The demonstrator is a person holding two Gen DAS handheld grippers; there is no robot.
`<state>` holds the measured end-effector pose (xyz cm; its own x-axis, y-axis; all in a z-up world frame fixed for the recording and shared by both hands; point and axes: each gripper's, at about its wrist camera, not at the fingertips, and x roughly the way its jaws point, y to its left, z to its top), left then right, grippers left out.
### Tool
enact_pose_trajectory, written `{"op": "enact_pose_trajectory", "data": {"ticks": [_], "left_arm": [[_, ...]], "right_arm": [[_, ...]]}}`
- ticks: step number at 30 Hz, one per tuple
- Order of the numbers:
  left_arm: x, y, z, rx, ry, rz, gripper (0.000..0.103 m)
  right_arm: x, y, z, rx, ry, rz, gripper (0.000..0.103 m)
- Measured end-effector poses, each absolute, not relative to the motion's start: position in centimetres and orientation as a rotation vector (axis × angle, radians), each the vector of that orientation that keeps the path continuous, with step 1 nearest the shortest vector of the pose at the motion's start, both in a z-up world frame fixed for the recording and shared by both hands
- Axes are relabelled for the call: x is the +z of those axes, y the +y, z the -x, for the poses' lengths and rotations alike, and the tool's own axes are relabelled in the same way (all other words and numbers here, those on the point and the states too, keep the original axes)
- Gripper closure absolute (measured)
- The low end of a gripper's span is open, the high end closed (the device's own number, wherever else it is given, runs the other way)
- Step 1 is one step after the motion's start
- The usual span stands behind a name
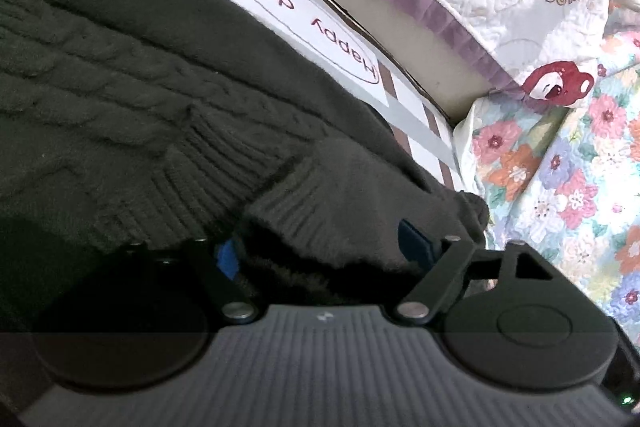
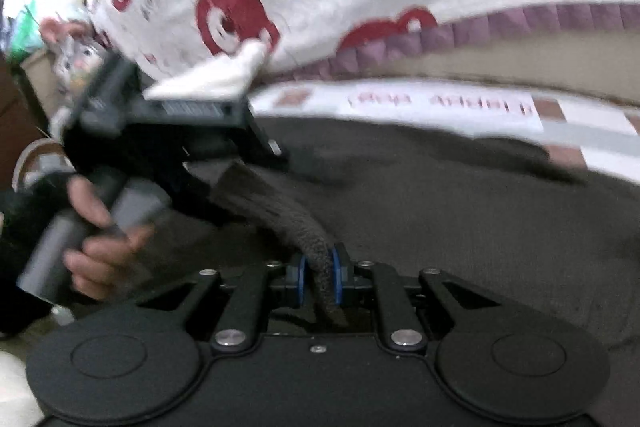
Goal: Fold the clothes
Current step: 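Grasp the sweater cuff with the right tool and pull it across the body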
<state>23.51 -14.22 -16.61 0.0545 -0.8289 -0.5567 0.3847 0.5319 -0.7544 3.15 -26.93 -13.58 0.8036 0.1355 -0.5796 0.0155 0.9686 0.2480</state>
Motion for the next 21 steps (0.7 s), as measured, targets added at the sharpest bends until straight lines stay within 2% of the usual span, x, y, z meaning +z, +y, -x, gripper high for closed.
{"op": "enact_pose_trajectory", "data": {"ticks": [1,3,4,5,8,10,11,12,14,19,21], "left_arm": [[-16.6,-14.1,-23.4,-0.977,1.183,0.467,0.021],[-16.5,-14.2,-23.2,-1.005,1.173,0.438,0.027],[-16.3,-14.3,-23.1,-1.024,1.167,0.429,0.068],[-16.1,-14.3,-23.0,-1.038,1.162,0.435,0.097],[-14.7,-11.8,-23.2,-1.034,1.125,0.665,0.096],[-12.1,-10.0,-22.8,-1.015,1.012,0.609,0.096],[-10.9,-9.3,-22.1,-0.981,0.953,0.54,0.096],[-10.0,-8.7,-21.4,-0.947,0.904,0.48,0.096],[-9.9,-7.8,-20.4,-0.901,0.926,0.456,0.096],[-14.1,-8.7,-18.3,-0.843,1.14,0.381,0.096],[-14.7,-8.6,-17.6,-0.834,1.171,0.381,0.096]], "right_arm": [[-13.3,-27.0,-2.9,0.08,0.619,-0.246,0.087],[-12.9,-27.1,-2.5,0.099,0.597,-0.234,0.087],[-12.8,-27.2,-2.5,0.099,0.604,-0.227,0.087],[-12.8,-27.3,-2.4,0.1,0.611,-0.219,0.087],[-12.8,-27.4,-2.4,0.053,0.632,-0.223,0.081],[-12.3,-28.1,-2.3,0.02,0.598,-0.284,0.058],[-11.9,-28.5,-2.3,0.006,0.572,-0.319,0.055],[-11.5,-29.0,-2.2,-0.009,0.555,-0.354,0.053],[-11.0,-30.0,-1.9,-0.046,0.546,-0.389,0.053],[-10.1,-33.2,-0.4,-0.285,0.602,-0.309,0.053],[-9.8,-35.1,0.4,-0.396,0.634,-0.285,0.052]]}}
